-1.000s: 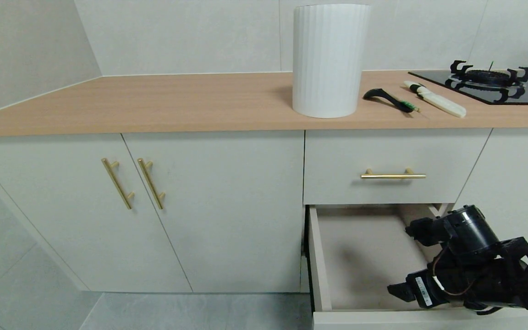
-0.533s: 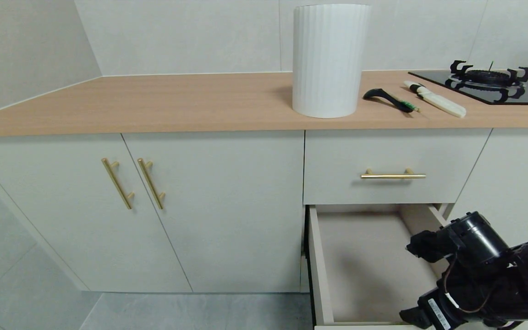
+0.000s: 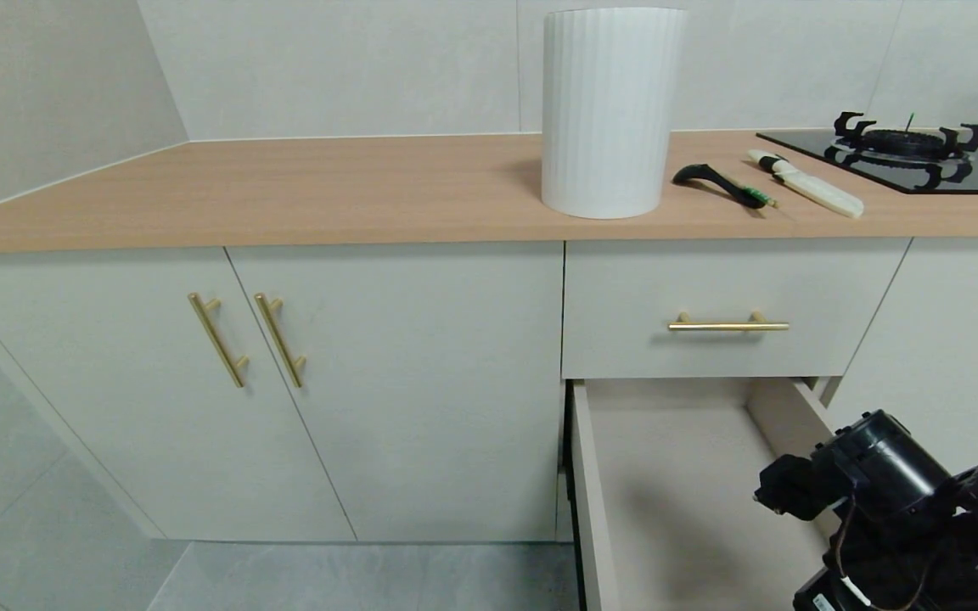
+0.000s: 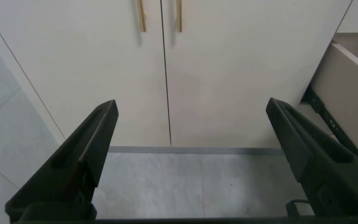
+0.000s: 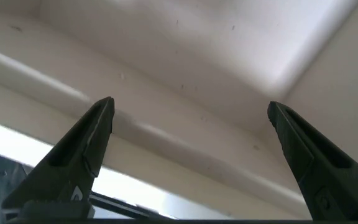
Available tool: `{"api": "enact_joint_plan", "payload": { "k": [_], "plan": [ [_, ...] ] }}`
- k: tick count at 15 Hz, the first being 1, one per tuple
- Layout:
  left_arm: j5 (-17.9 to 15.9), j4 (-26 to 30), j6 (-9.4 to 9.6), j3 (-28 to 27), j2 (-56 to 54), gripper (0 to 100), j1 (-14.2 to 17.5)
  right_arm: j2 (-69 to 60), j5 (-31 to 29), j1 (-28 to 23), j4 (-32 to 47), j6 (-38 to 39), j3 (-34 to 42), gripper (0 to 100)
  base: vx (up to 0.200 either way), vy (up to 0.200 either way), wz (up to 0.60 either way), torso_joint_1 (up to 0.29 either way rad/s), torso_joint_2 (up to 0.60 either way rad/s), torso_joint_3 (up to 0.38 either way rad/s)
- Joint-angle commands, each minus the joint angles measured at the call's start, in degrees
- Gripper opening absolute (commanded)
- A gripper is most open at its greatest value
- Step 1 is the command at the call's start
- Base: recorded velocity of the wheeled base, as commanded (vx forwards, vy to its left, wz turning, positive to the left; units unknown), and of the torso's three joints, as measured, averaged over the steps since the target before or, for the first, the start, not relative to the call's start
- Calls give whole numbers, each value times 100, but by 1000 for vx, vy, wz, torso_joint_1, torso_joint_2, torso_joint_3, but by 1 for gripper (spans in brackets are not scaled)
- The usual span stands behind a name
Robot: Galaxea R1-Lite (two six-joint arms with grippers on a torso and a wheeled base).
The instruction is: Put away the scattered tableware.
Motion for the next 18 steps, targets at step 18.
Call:
{"api": "enact_joint_plan", "payload": {
  "k": [18],
  "plan": [
    [2,-1,-1,0,7,100,0,-6,-283,-590,-1380,1235,-593,100,0,0,0,0,0,0]
  ]
}}
